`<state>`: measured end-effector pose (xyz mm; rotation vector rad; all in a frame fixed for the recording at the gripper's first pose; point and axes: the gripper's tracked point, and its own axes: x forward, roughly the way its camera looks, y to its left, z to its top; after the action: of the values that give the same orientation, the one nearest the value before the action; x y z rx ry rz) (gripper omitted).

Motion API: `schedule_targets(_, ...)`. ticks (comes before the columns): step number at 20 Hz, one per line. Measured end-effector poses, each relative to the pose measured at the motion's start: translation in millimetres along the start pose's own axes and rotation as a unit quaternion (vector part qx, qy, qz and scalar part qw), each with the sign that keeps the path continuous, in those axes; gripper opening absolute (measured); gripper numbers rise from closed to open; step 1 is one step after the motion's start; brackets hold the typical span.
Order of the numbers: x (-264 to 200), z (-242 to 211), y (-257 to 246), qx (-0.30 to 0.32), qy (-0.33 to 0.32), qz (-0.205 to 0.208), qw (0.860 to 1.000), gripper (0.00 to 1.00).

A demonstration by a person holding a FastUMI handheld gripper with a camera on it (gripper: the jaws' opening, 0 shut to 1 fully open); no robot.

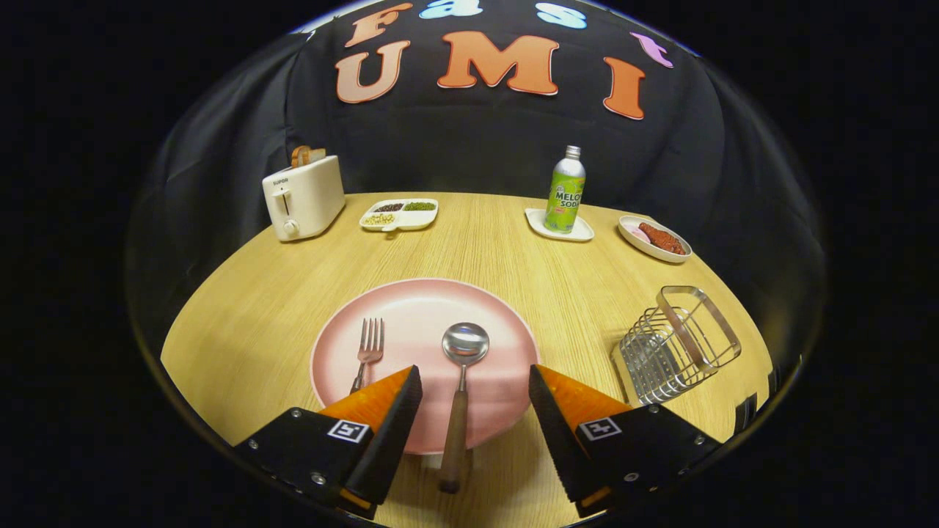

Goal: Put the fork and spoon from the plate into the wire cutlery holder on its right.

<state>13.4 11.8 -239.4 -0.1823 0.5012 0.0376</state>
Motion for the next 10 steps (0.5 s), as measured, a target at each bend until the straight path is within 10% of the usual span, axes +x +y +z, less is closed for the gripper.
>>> schedule_targets(10,13,-18,7,-0.007,0.037,0.007,0.999,0.38)
